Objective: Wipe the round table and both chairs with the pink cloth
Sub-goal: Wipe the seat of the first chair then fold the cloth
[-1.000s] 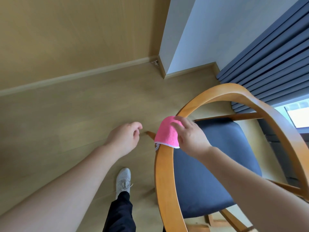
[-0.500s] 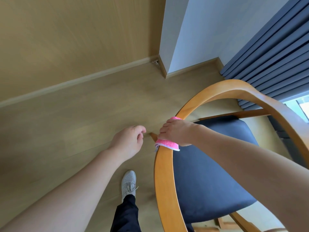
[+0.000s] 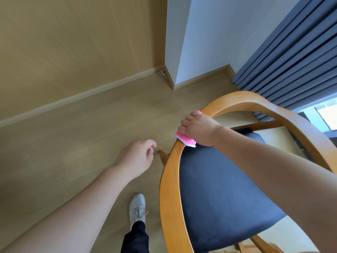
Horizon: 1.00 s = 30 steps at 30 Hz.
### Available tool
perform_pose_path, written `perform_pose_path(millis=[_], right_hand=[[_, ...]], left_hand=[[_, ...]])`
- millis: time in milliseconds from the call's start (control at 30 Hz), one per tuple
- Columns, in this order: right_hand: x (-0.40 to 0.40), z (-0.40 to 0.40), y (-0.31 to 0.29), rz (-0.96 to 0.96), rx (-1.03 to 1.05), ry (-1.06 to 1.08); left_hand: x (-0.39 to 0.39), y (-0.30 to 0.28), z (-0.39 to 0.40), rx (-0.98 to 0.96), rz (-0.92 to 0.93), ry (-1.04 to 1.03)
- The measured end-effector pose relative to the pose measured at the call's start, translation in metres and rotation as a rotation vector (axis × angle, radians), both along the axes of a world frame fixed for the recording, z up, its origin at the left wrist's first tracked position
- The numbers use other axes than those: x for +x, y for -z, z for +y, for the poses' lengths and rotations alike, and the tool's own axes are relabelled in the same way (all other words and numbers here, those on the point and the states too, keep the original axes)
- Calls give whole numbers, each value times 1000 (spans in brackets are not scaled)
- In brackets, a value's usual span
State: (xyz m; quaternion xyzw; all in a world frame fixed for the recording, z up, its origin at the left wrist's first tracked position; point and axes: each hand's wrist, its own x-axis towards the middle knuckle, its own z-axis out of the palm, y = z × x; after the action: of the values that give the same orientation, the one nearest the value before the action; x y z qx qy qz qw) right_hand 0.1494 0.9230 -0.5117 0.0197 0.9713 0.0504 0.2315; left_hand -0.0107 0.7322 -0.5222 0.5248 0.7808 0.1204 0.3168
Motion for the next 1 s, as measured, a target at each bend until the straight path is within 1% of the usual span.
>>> perform_pose_path(millis=[100, 233, 333, 533, 667, 1000], right_hand=[[7, 17, -4, -2, 38, 54], [19, 45, -4, -51, 67, 139], [30, 66, -7, -31, 70, 206], [56, 103, -8, 36, -52, 365], [61, 108, -6, 75, -105, 367], [65, 115, -2, 129, -140, 336]], left_hand=[[4, -6, 7, 10, -14, 15], [8, -13, 17, 24, -20, 38], [10, -20, 24, 50, -31, 41], [12, -28, 36, 102, -15, 74], [18, -28, 41, 97, 1, 96], [32, -33, 62, 71, 19, 141]])
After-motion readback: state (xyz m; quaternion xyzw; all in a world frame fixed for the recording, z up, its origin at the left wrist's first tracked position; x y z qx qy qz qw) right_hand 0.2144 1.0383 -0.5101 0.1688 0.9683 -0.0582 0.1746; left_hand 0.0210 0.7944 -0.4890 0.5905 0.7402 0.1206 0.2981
